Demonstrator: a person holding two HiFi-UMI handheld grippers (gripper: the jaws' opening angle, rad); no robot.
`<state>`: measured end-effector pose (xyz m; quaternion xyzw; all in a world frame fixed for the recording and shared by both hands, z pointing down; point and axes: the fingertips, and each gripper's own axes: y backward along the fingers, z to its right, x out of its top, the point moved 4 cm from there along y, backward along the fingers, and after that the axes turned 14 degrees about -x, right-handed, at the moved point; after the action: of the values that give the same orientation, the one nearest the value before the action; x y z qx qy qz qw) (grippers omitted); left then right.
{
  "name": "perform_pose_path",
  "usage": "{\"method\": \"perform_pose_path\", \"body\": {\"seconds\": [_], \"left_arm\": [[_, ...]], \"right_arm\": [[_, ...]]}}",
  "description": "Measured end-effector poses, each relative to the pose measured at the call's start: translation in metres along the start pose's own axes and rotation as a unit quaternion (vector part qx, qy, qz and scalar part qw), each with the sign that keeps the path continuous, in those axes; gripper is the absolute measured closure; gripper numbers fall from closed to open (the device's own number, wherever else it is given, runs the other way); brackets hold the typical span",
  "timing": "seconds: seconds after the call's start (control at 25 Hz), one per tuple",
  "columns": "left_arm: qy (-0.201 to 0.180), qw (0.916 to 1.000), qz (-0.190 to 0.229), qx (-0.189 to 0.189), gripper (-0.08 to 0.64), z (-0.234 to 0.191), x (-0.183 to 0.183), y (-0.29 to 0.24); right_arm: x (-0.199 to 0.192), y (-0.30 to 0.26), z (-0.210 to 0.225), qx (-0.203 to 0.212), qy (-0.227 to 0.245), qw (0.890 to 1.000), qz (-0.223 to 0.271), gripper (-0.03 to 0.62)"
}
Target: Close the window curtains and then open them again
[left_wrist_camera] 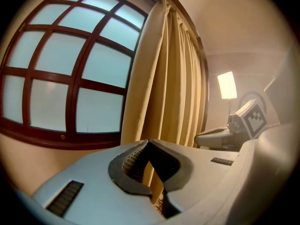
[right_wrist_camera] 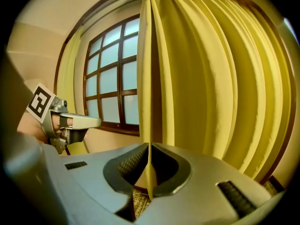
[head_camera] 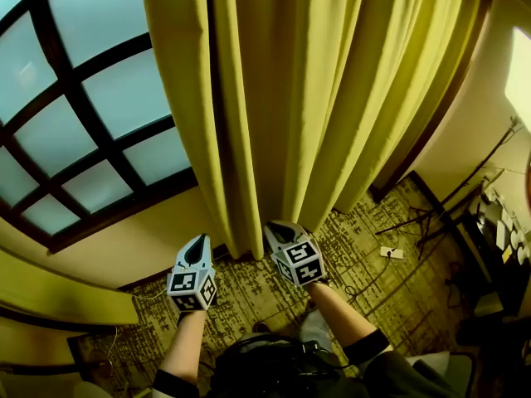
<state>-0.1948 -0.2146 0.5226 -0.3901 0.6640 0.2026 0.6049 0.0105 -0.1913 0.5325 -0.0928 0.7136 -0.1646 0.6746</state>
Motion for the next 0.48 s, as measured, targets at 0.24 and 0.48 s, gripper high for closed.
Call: {"method": "perform_pose_path", "body": {"seconds": [0.24, 0.48], "left_arm": [[0.017, 0.9998, 0.001, 0.012, 0.56, 0.01, 0.011, -0.01], [0.012, 0.9999, -0.009, 0.008, 0.56, 0.012, 0.017, -0.028]], "right_arm": [[0.077, -0.029, 0.009, 0.006, -0.015, 0.999, 0.05, 0.385], [0.191, -0.057, 0.008, 0.009, -0.013, 0.991, 0.131, 0.084]]}}
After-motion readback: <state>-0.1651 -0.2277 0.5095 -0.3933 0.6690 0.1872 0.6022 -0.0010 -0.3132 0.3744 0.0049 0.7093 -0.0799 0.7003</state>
